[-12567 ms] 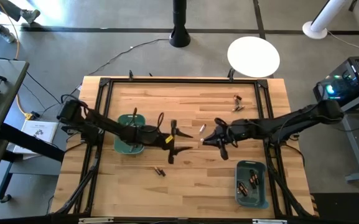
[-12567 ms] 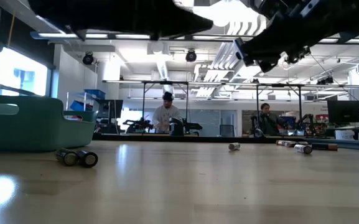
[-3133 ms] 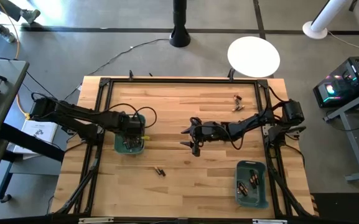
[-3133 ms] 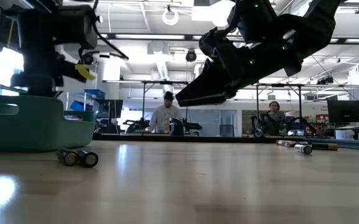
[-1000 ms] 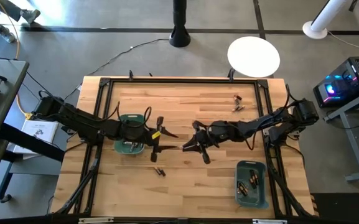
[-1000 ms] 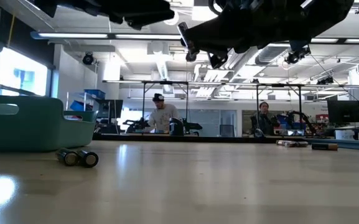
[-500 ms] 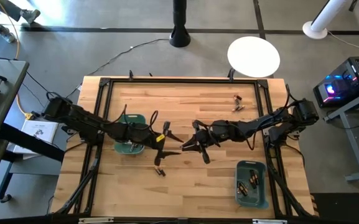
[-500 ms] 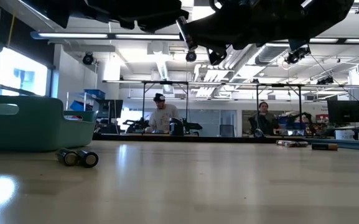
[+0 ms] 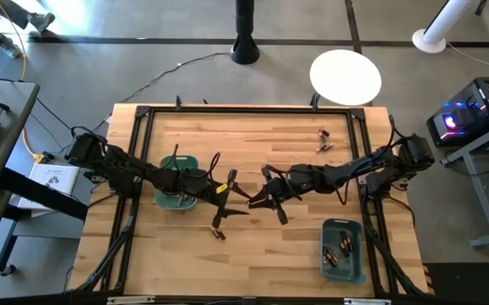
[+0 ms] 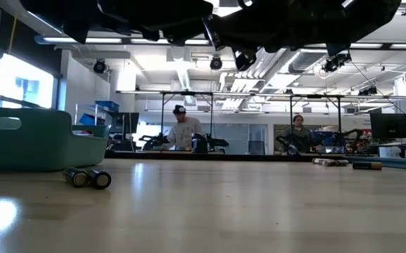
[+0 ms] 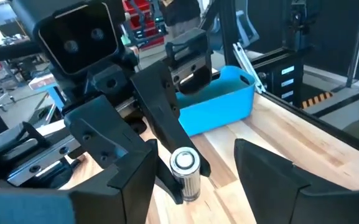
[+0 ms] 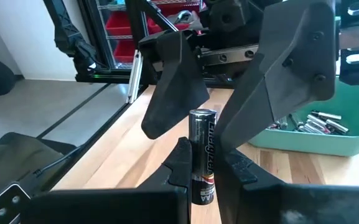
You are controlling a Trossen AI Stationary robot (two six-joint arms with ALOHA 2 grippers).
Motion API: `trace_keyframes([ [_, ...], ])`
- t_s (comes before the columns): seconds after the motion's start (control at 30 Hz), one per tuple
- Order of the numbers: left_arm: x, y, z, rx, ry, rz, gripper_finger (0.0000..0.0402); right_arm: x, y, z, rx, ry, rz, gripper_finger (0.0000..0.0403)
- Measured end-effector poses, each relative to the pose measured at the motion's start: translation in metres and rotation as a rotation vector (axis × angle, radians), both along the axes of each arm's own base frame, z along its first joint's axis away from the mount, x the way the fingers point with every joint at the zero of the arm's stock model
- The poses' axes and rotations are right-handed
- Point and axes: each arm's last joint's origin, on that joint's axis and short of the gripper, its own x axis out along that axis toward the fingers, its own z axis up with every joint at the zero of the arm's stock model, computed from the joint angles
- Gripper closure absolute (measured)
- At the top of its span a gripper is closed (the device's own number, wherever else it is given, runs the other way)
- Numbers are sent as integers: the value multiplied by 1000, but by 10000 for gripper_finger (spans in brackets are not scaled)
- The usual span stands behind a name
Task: Sort batteries
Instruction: Put the silver battery into the green bin
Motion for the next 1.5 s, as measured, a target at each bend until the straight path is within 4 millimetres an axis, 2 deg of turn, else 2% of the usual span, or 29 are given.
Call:
trace_keyframes([
  [0.7, 0, 0, -2, 15, 20, 0, 288, 0, 0, -1, -3, 8, 2, 381],
  [0.93, -6, 1, 4, 9, 52, 1, 329, 0, 1, -1, 25, 25, 18, 380],
  [1.07, -12, 3, 7, -7, 100, 18, 364, 0, -2, -1, 53, 38, -12, 349],
  [1.2, -17, 5, 9, -10, 137, 23, 397, 1, -7, -2, 99, 63, -55, 289],
  [1.37, -19, 5, 12, -11, 134, 19, 401, 1, -13, -2, 111, 65, -109, 223],
  [1.5, -20, 8, 9, 4, 167, 63, 401, 0, -19, -9, 78, 126, -245, 212],
])
